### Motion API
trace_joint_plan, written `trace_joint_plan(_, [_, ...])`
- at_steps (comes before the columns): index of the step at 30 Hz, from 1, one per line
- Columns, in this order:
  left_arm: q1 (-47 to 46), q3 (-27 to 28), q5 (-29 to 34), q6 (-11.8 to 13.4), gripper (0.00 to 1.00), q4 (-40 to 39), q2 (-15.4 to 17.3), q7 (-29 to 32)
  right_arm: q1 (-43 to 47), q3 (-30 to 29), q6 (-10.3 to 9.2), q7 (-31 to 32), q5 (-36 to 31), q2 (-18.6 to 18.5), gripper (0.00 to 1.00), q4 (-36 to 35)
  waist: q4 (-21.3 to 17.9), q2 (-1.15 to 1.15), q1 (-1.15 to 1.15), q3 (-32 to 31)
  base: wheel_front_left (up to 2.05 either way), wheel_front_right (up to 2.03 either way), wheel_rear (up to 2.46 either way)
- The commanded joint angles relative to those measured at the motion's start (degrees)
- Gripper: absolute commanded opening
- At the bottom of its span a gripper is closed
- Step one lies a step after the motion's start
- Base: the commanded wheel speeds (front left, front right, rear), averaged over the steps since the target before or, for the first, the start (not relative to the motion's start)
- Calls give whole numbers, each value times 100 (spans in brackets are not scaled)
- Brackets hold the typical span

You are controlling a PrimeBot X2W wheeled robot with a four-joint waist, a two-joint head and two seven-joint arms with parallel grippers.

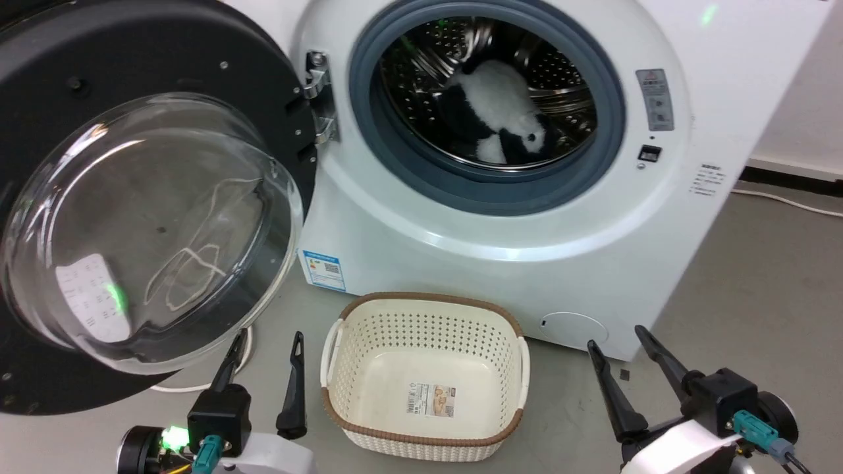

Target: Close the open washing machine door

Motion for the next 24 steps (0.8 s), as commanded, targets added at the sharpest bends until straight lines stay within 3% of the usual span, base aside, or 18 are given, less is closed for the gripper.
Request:
trace_joint_plan(1, [71, -39, 7, 40, 100, -42, 18, -71, -85, 54, -2, -67, 61, -54, 100, 47, 61, 0, -1, 3, -7, -7, -7])
trace_joint_plan(24, [217, -366, 3, 275, 100, -145, 91, -358, -157, 442, -3, -373, 407, -266, 100, 216, 650, 0, -1, 21, -3, -3, -3])
